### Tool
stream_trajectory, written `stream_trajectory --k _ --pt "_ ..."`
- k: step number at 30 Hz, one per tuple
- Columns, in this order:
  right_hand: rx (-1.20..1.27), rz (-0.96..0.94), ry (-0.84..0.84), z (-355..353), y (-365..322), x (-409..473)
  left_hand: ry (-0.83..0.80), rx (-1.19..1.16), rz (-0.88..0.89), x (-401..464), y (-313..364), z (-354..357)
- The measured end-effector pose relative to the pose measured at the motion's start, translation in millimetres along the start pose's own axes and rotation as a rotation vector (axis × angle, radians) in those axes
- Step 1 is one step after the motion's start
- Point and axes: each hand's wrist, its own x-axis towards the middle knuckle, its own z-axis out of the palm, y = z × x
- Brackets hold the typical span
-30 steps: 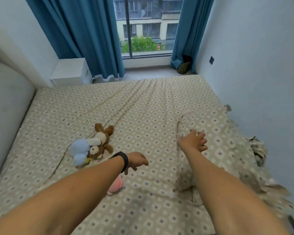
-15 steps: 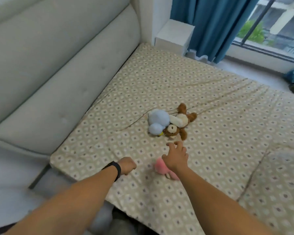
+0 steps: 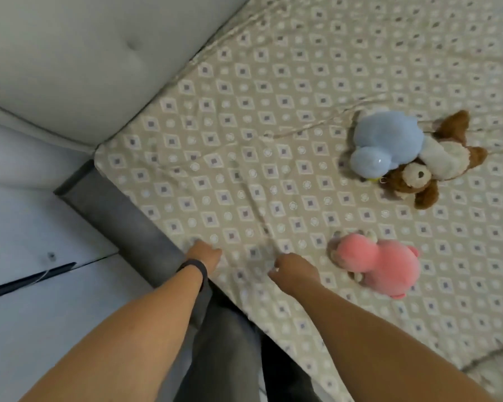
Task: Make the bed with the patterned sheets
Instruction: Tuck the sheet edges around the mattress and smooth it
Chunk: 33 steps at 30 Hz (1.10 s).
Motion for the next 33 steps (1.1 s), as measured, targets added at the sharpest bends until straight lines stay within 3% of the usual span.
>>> stream_trajectory --k 4,7,9,13,16,24,28,30,33 --pt "-0.143 -0.115 -0.027 40.1 -54.4 54.0 0.209 -0.37 -0.215 45.9 -44.3 2.6" --pt "-0.292 -0.184 -0.099 76.0 -86.7 76.4 0.293 -0.545 -0.203 73.7 -71.1 11.6" --pt "-0.392 -0.206 -0.161 103.5 -103.9 84.3 0.283 -0.627 -0.203 88.0 -88.8 18.5" --pt "-0.445 -0.256 -0.102 139.4 -109.4 82.3 0.131 -0.918 -0.224 100.0 -111.3 15.3" --pt "-0.352 -0.261 -0.109 150.2 -104.8 74.5 0.079 -0.917 -0.202 96.2 -132.3 3.2" --pt "-0.131 -0.279 -0.222 178.1 -136.5 79.7 0.286 -0.788 -0.31 117.6 -155.8 -20.5" --pt "-0.196 -0.316 -0.299 162.1 -134.9 90.6 0.132 -0.748 -0.301 125.2 -125.2 -18.1" --pt "-0.177 -0.364 -0.257 138.6 -135.5 97.8 0.064 -0.704 -0.238 125.9 -108.6 -21.4" --pt "-0.075 -0.358 -0.097 97.0 -141.3 113.6 0.145 -0.612 -0.159 125.5 -93.0 -33.2"
